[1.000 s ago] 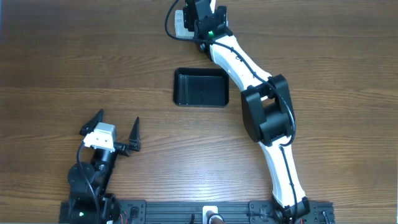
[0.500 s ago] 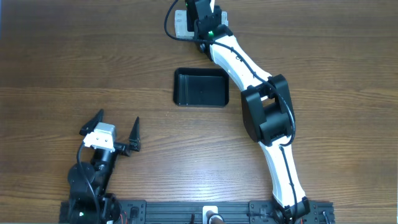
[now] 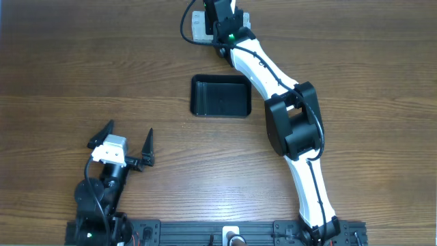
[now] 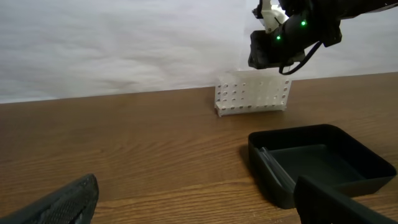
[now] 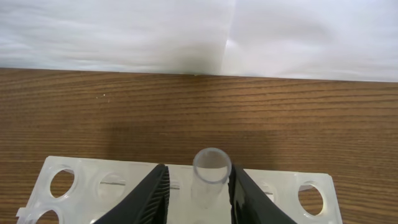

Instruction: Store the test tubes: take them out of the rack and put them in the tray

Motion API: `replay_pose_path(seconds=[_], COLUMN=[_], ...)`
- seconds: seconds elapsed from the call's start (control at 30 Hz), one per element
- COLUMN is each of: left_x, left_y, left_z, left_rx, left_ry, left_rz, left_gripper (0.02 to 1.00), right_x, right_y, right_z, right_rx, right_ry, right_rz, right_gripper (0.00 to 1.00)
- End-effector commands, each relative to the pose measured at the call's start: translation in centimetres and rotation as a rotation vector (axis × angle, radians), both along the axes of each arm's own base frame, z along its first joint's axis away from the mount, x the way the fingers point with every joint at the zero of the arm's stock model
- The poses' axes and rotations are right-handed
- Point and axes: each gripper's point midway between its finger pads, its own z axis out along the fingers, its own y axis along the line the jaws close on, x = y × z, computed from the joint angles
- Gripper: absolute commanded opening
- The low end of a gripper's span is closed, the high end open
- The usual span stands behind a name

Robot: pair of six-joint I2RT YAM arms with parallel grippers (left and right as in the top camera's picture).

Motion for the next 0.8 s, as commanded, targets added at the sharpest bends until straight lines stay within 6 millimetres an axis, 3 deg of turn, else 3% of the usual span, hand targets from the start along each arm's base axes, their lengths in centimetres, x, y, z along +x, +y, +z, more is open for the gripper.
replay_pose_path(seconds=[0.03,0.8], left_x=[-0.03,-0.03], left_y=[-0.08,-0.08], left_z=[-0.13,-0.13], left_rx=[0.010,0.010], left_ry=[-0.002,-0.002], left_rz=[-0.007,-0.007], left_gripper=[0.998,1.000], right_x=[0.48,0.70], right_y=[-0.31,-1.11], right_z=[0.18,0.02], right_rx=[0.006,-0.006], right_ry=[-0.008,-0.004], right_rz=[-0.008,-0.019], right_gripper=[0.288,0.150])
